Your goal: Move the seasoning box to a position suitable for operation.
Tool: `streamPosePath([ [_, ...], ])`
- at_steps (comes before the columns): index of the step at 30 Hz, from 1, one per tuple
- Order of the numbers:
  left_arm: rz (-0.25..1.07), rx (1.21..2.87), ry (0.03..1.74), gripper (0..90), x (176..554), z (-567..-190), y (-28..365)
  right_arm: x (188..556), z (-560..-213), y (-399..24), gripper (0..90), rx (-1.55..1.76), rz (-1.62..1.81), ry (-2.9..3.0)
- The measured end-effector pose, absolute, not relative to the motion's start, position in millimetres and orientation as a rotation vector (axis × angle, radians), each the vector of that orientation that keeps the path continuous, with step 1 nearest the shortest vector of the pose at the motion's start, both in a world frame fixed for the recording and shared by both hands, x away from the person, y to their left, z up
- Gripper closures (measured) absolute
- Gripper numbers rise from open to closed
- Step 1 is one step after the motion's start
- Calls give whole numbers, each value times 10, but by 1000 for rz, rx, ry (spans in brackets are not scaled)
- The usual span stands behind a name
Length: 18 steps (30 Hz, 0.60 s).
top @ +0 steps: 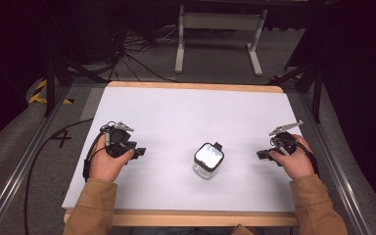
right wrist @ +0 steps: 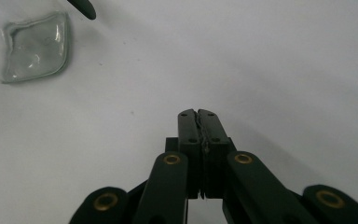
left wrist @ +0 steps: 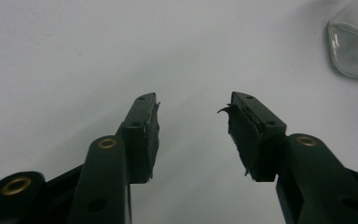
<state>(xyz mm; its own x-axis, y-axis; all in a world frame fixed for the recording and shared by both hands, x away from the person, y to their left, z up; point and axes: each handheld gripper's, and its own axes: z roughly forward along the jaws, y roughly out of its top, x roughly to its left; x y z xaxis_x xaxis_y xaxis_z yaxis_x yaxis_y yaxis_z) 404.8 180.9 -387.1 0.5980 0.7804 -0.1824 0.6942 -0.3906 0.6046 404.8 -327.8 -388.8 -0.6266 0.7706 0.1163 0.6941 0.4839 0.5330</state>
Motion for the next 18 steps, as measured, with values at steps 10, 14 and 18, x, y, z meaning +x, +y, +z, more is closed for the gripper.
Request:
streamPosePath([
  [10,190,2195,1000,684,4098,-3797,1515,3924,-3861,-3344,897,1258,854,2562],
  [14,179,2198,919,682,4139,-3784,1350,3851,-3854,-3392,897,1251,867,2551],
  [18,131,2198,852,720,4197,-3792,1185,3758,-3852,-3423,897,1253,867,2543],
])
